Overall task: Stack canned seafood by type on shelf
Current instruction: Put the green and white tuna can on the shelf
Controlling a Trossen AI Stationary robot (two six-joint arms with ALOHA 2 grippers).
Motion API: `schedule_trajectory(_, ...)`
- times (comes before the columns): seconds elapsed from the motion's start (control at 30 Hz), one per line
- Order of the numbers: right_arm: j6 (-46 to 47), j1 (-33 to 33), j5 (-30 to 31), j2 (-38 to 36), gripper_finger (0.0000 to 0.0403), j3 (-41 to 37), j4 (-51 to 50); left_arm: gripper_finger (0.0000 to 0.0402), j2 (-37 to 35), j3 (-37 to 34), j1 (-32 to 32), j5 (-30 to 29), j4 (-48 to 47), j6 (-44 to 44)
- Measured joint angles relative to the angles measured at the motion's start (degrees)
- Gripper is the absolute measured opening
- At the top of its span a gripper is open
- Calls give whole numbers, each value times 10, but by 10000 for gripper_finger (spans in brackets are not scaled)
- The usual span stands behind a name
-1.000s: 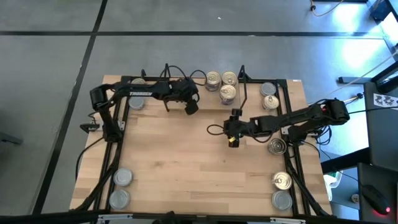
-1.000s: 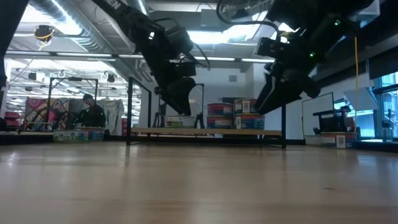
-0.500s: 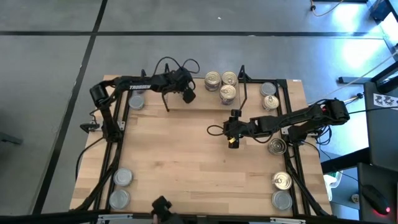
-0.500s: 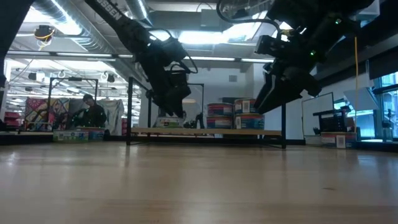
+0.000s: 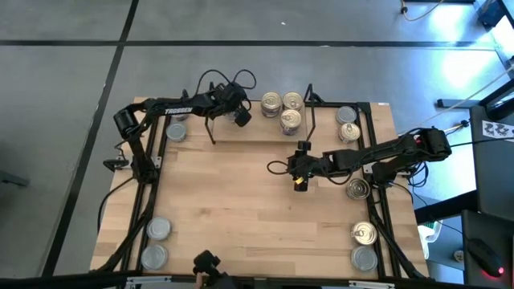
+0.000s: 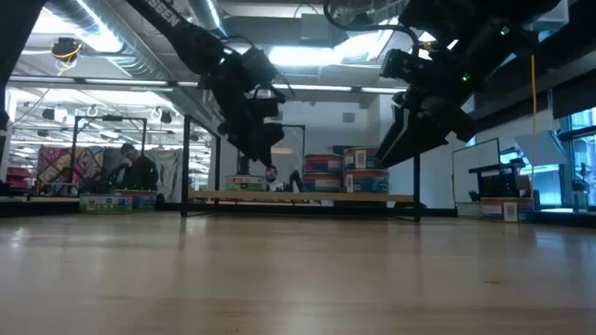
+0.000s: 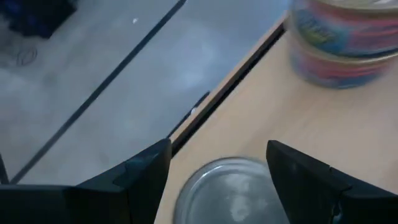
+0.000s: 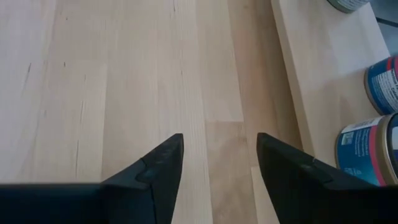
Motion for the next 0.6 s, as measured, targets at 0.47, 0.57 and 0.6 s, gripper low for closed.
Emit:
schedule_trajectory(0.47, 1, 0, 0, 0, 202, 0, 5, 264, -2, 53, -10, 62, -211, 30)
schedule_trajectory(0.57, 1, 0, 0, 0, 202, 0, 10, 264, -1, 52, -8, 92, -213, 34)
schedule_trajectory(0.6, 2, 0, 0, 0, 202, 0, 12, 264, 0, 49, -8, 93, -204, 40)
